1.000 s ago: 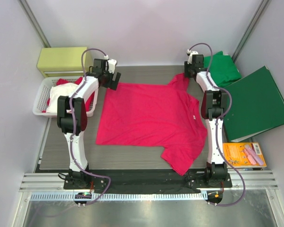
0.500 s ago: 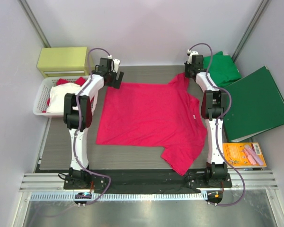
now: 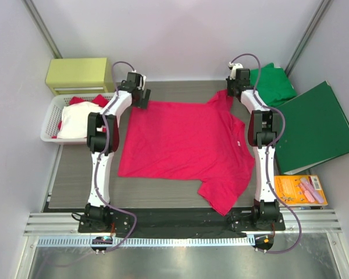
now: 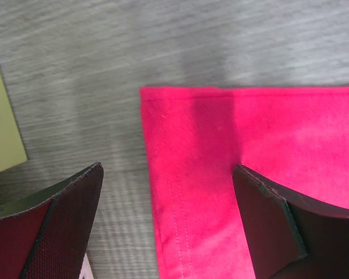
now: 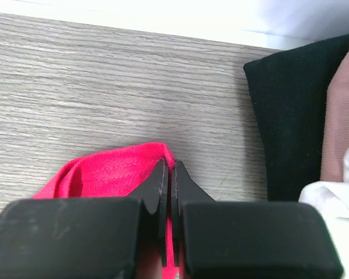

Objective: Fold and stack the t-shirts
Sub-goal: Grap the side of the flattened tshirt furthest away from the robot with both arms

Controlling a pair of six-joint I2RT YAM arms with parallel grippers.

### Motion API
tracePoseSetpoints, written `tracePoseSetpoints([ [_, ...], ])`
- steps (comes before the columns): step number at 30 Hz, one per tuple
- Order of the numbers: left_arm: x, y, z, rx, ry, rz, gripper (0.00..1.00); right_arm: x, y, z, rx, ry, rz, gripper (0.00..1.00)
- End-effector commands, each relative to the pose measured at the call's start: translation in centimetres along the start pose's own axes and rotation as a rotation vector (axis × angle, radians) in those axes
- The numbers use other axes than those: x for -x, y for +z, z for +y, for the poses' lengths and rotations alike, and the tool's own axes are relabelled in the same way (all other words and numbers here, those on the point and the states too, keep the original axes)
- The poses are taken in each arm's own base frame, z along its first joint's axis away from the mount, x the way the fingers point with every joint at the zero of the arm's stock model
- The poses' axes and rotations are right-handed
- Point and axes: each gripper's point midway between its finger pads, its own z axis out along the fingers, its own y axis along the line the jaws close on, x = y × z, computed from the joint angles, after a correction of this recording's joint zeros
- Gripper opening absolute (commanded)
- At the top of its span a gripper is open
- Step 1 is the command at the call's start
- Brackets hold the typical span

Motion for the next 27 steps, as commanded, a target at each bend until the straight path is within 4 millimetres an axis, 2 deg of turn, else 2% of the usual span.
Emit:
tracePoseSetpoints([
  [1,0.8,0.8,2.9,0.121,0.003,-0.010,0.93,-3.2,-0.9,-0.1,0.004,-0.022,0.116,0.01],
  [3,0.6,1.4,2.4,0.094,0.007,-0.005,0.93,-3.4,-0.9,-0.1,0.008,-0.026,0.122,0.01],
  [7,-0.5,3.7,0.0,-0.014,0.009,0.046,0.91,-3.8,-1.2,0.0,0.013,-0.046,0.134,0.01],
  [8,-1.1,4.0,0.0,-0.016,0.012,0.070,0.92,-3.8,-1.3,0.0,0.014,-0.054,0.135,0.01],
  [10,-1.2,4.3,0.3,-0.023,0.001,0.071,0.92,-4.2,-1.4,0.0,0.015,-0.061,0.143,0.01],
  [12,0.3,3.6,-0.1,-0.075,-0.012,0.016,0.92,-4.3,-1.7,0.0,0.018,-0.069,0.145,0.01],
  [13,-0.8,3.6,-0.3,-0.097,-0.015,0.033,0.92,-4.4,-1.7,0.0,0.016,-0.072,0.146,0.01],
  [14,-0.7,3.3,-0.6,-0.114,-0.012,0.019,0.92,-4.2,-1.7,-0.1,0.009,-0.075,0.136,0.01],
  [15,1.0,1.7,-0.7,-0.137,-0.012,-0.031,0.93,-4.2,-1.7,-0.1,0.006,-0.079,0.138,0.01],
  [16,-0.3,1.7,-0.9,-0.141,-0.010,-0.004,0.92,-4.3,-1.7,-0.2,0.003,-0.079,0.140,0.01],
  [18,0.0,0.5,-1.4,-0.177,-0.005,-0.013,0.93,-4.1,-1.6,-0.3,0.000,-0.081,0.139,0.01],
  [19,-0.6,0.3,-1.6,-0.183,0.010,0.006,0.93,-4.4,-1.5,-0.3,-0.004,-0.082,0.145,0.01],
  [21,-0.6,-0.4,-1.6,-0.182,0.021,0.004,0.92,-4.2,-1.4,-0.4,-0.008,-0.083,0.145,0.01],
  [24,0.4,-1.9,-1.7,-0.212,0.037,-0.042,0.92,-4.3,-1.4,-0.3,-0.007,-0.085,0.149,0.01],
  [25,1.4,-2.4,-2.4,-0.252,0.040,-0.086,0.92,-4.3,-1.4,-0.3,-0.007,-0.086,0.151,0.01],
  [27,2.1,-3.8,-3.0,-0.278,0.044,-0.131,0.92,-4.3,-1.4,-0.3,-0.008,-0.086,0.149,0.01],
])
